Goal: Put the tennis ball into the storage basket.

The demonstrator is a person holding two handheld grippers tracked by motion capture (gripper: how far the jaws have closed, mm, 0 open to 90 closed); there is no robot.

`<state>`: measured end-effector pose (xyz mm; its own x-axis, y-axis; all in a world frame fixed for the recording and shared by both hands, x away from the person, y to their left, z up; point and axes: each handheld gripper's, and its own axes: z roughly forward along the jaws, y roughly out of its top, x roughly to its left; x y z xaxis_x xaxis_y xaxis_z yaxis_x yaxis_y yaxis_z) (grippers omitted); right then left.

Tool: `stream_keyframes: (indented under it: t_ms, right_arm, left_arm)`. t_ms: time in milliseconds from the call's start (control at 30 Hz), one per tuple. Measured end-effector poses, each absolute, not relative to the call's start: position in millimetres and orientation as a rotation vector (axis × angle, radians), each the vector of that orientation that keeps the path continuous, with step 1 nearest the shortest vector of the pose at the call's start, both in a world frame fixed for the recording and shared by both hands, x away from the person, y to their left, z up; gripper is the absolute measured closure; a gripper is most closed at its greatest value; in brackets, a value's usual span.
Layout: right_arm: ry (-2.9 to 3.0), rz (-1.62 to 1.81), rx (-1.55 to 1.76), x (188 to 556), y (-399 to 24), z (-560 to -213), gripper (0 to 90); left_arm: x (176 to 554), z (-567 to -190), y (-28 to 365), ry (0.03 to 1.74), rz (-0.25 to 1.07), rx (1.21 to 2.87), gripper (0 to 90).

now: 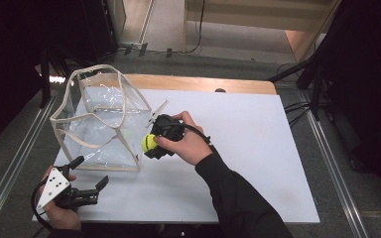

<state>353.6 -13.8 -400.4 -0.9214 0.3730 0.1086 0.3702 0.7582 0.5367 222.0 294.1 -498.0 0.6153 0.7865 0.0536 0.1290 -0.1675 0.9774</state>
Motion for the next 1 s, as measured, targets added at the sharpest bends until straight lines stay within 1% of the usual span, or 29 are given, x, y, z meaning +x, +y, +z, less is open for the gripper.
stream_keyframes:
  t_ms: [1000]
  right_arm:
    - [2.934,0.937,0.581,361,-9,-344,24.1]
  left_arm:
    - [222,-498,294,0.765,0.693,1.662,0.0]
